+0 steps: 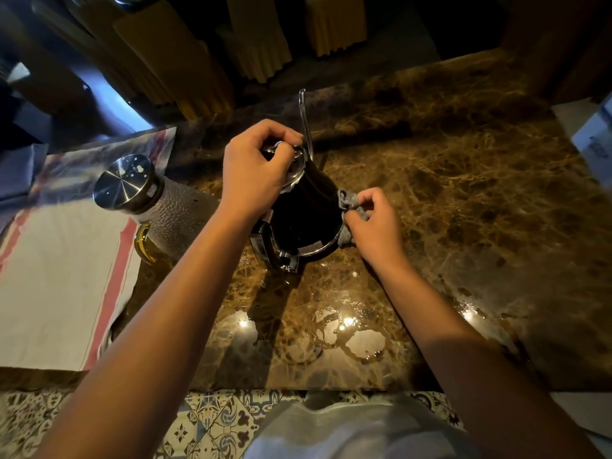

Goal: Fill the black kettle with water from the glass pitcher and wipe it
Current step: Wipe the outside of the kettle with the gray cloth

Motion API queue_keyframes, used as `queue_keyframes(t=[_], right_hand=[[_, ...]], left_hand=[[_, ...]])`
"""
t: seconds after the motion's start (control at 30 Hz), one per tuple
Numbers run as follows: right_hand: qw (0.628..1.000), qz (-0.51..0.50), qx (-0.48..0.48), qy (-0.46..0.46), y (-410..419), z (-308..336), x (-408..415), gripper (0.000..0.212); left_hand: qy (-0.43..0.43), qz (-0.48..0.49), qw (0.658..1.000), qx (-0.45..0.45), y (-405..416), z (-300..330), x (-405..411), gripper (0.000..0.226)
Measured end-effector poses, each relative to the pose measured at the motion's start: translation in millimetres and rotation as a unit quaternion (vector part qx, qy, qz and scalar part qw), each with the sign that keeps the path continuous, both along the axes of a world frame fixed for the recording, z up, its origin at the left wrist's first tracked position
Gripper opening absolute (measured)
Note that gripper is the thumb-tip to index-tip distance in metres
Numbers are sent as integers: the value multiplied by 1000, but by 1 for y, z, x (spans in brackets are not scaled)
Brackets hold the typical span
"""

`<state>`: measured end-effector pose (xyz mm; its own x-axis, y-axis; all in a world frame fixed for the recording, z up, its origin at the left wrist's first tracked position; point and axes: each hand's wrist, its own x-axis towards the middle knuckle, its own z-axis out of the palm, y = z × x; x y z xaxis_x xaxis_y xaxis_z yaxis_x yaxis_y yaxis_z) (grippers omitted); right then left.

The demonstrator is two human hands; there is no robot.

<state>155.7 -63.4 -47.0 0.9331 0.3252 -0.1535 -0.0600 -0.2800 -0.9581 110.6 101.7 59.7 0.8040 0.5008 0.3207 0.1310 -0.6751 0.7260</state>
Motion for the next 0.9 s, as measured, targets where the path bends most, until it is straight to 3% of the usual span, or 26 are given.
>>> queue_keyframes(t=[0.1,0.2,0.27,0.43,0.73,0.9], right_hand=[[997,-35,60,-43,-8,12,0,22],[973,-28,138,-181,-2,37,-19,22],[959,-1,113,-258,11,36,-37,18],[941,5,45,-335,27,-12,-68,13],[949,116,-155,-248,5,-19,-73,13],[988,56,-92,-111,-28,2,-42,10]], left_hand=[[-3,0,1000,-1,0,-1,0,15],[-9,-2,1000,0,0,-1,1,15],[-11,-1,1000,3,0,-1,1,15],[-11,8,1000,8,-1,-2,-1,15],[-5,3,1000,8,-1,-1,-2,14],[26,-84,995,40,1,6,-5,16]])
